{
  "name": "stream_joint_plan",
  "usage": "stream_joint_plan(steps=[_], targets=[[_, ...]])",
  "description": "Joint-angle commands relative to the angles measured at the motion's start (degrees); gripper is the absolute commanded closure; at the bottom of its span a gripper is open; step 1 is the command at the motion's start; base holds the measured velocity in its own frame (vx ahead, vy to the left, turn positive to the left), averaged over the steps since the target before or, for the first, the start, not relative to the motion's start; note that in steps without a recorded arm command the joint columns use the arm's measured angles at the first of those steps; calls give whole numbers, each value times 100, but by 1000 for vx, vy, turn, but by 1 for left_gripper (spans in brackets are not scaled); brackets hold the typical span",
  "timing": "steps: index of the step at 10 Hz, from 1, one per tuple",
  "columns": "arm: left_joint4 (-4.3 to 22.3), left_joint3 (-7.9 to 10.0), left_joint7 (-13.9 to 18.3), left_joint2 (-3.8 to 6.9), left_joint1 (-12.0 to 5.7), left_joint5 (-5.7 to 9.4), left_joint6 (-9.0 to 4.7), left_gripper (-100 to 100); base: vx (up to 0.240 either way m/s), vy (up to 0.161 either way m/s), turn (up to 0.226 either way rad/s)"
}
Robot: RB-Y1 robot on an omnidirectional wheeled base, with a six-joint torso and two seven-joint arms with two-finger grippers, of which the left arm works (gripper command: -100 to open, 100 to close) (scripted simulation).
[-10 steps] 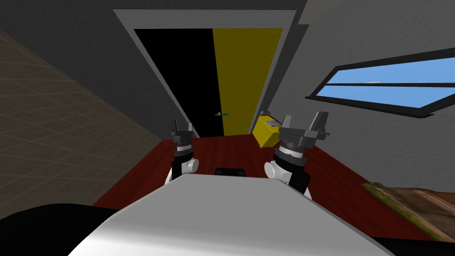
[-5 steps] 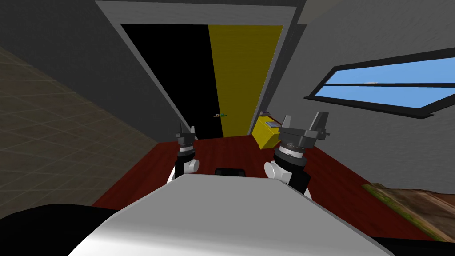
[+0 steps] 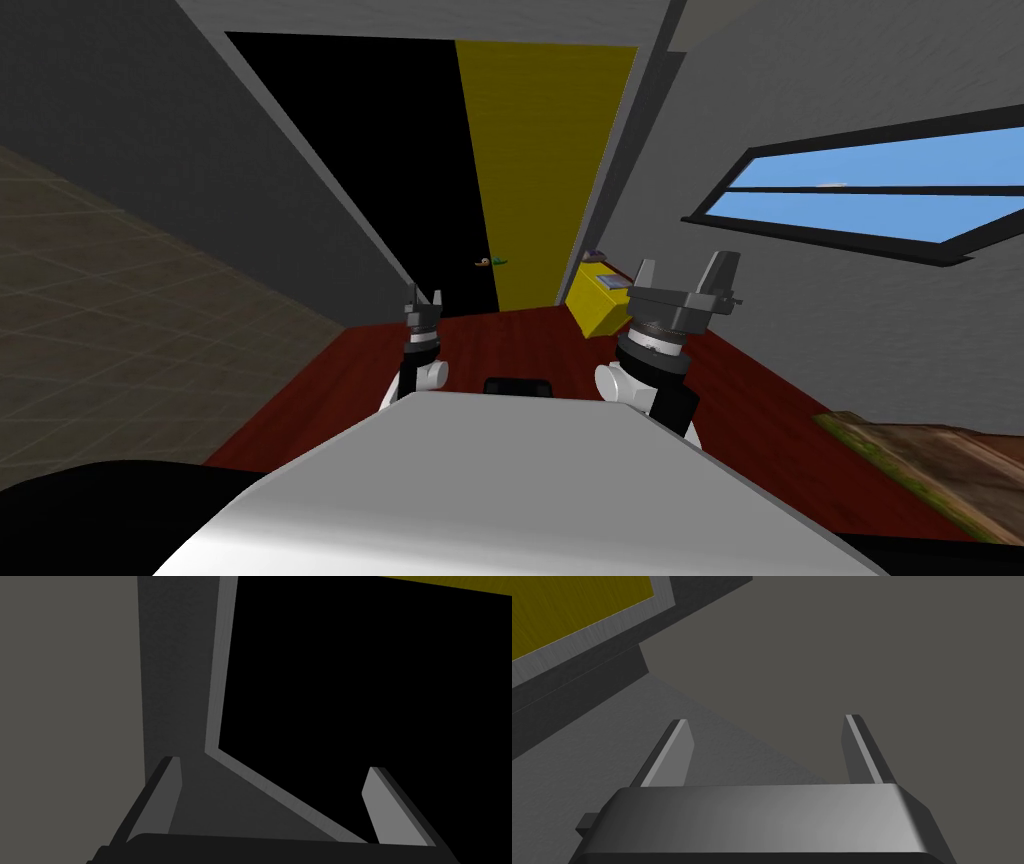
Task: Pull the door open
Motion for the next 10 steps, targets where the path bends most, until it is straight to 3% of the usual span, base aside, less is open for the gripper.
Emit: stream_joint_plan(steps=[1, 10], targets=[[167, 53, 30, 57, -39, 22, -14, -100, 98, -16, -51], [1324, 247, 143, 286, -218, 80, -264, -100, 101, -13, -46]])
